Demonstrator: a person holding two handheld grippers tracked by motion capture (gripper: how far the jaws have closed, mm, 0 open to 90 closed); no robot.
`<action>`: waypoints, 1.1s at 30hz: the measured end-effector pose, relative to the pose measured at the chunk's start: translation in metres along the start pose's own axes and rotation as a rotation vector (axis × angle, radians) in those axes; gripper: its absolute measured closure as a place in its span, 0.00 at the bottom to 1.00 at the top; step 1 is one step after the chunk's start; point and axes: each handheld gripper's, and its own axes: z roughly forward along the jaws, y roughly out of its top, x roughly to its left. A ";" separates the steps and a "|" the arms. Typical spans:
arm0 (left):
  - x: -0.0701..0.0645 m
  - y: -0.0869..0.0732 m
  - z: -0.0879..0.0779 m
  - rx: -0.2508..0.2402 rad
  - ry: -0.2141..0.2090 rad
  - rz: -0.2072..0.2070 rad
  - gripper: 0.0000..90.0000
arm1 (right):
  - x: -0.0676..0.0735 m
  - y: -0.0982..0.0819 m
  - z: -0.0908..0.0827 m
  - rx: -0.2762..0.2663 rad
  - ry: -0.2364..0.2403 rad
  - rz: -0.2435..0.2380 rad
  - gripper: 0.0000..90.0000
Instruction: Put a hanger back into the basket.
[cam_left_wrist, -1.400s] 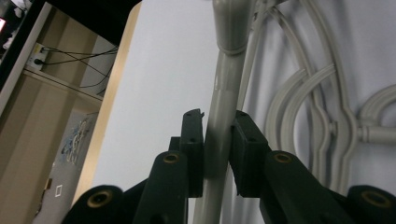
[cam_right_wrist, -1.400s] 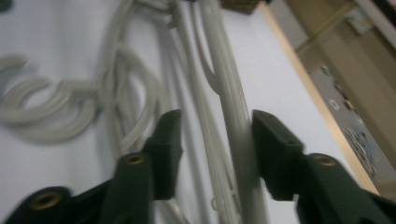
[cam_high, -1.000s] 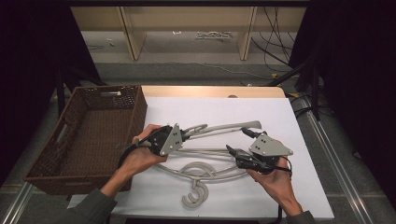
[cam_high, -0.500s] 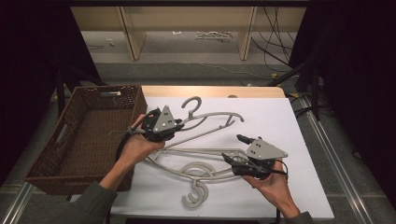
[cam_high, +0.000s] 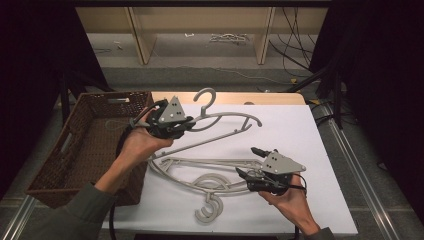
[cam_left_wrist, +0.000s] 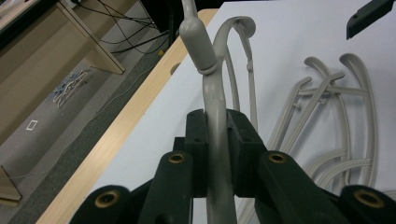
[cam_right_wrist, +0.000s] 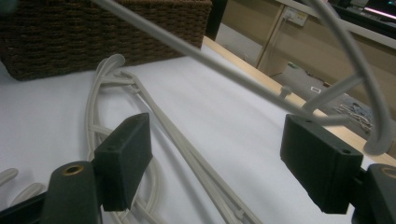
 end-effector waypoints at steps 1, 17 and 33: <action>0.002 0.001 -0.003 -0.002 -0.001 -0.001 0.89 | 0.000 0.000 0.000 0.002 0.002 -0.002 0.29; 0.050 -0.027 -0.066 0.031 0.136 -0.022 0.89 | 0.007 -0.004 0.005 0.031 0.027 -0.020 0.29; 0.087 -0.104 -0.117 0.022 0.298 -0.170 0.89 | 0.010 -0.009 0.010 0.049 0.043 -0.016 0.28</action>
